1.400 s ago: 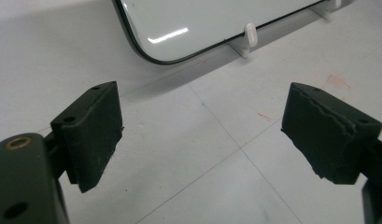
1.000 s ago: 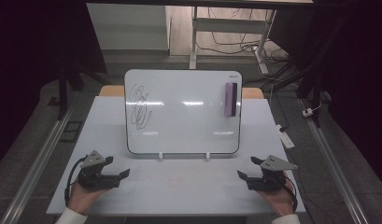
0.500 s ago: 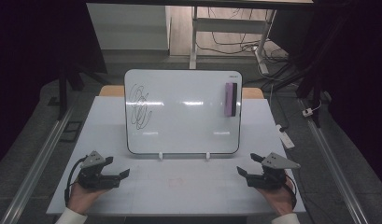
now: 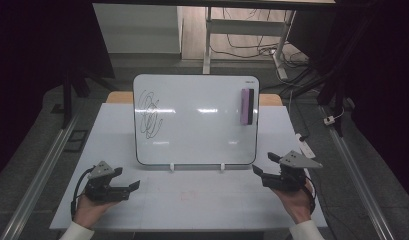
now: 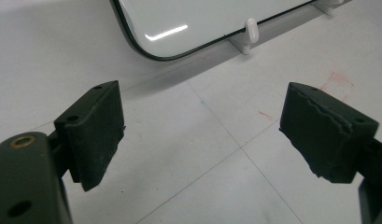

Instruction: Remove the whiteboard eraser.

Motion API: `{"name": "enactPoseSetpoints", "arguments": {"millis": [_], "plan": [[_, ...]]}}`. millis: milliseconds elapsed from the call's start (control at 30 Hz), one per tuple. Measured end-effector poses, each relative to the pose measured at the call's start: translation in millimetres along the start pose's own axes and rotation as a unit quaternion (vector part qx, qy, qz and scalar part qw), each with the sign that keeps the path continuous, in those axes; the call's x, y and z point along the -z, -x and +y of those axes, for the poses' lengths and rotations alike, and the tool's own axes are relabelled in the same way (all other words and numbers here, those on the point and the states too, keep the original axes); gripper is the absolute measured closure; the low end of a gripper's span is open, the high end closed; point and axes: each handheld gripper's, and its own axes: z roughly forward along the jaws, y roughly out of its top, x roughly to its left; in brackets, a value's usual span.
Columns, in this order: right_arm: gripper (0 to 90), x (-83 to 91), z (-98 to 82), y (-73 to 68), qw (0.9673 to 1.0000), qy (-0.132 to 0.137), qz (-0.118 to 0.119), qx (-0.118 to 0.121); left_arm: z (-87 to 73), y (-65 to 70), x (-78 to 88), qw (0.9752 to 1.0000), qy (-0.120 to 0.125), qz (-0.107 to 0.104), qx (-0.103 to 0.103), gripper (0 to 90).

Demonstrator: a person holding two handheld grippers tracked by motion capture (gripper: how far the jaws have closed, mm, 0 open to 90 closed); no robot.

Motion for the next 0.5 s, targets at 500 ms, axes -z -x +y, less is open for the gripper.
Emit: {"name": "enactPoseSetpoints", "arguments": {"millis": [500], "plan": [[29.6, -24.2, 54.6, 4.3, 0.9988, 0.012, -0.046, -0.01, -3.3, 0.4, -2.7, 1.0, -0.004, 0.003, 0.002, 14.9]]}}
